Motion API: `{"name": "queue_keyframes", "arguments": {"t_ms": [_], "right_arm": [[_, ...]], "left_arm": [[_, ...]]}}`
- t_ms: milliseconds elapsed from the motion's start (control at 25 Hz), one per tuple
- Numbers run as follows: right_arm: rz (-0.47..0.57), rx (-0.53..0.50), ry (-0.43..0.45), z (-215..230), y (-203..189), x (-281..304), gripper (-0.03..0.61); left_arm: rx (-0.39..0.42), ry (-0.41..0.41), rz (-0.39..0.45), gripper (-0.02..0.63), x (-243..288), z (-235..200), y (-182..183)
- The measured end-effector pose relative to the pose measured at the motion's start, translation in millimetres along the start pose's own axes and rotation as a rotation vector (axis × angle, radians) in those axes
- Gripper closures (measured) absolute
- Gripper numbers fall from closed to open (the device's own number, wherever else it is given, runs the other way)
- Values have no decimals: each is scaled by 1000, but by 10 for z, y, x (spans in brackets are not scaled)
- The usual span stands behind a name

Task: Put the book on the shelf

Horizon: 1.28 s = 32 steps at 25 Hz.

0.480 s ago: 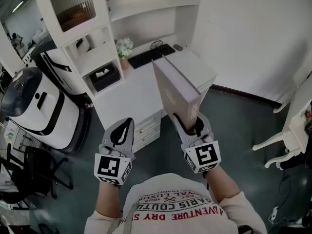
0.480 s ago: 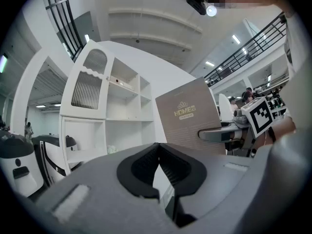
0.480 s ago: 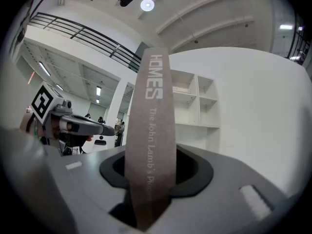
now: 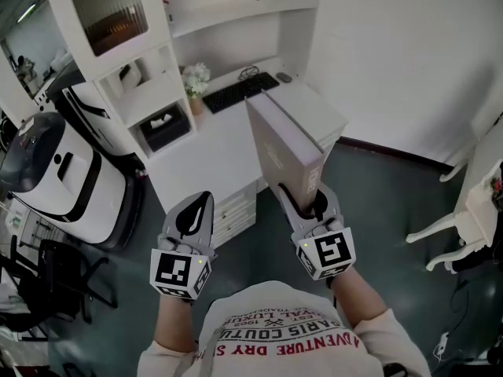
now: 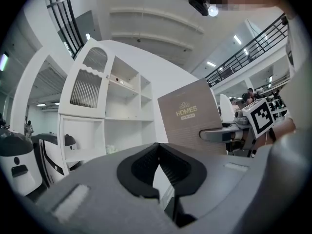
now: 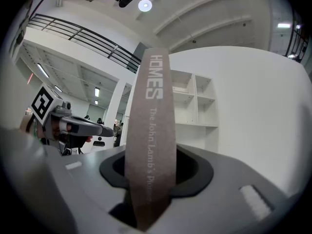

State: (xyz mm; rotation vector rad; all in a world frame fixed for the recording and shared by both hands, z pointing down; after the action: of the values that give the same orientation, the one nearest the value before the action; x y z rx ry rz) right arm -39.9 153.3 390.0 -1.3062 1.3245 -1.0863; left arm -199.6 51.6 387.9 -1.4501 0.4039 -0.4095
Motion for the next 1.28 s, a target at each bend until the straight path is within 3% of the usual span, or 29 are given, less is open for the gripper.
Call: {"name": "queue_keyframes", "arguments": {"t_ms": [560,920,1280], "right_arm": [[-5,48,-18,531,-224,242,407],[-9,24,19,1304,-318,1119,405],[13,8,94,2251,-221,2276,405]], "left_arm": [[-24,-50,-70,609,567,76,-278],[-53,-38,-53,609,1745,-180,-390],[-31,69,34,609,2976,-712,82]]}}
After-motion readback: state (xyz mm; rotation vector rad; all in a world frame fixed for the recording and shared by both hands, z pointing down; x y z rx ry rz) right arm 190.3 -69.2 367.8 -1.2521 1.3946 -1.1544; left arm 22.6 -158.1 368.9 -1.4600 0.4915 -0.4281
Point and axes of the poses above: the fingertips, and each gripper's own axes: x forward along the fingers, z to its right, y out of its top, the point moved 3 cm from there along -x, backward along the fingers, and after that the axes turned 6 degrees about y, right-handed, at the moved point
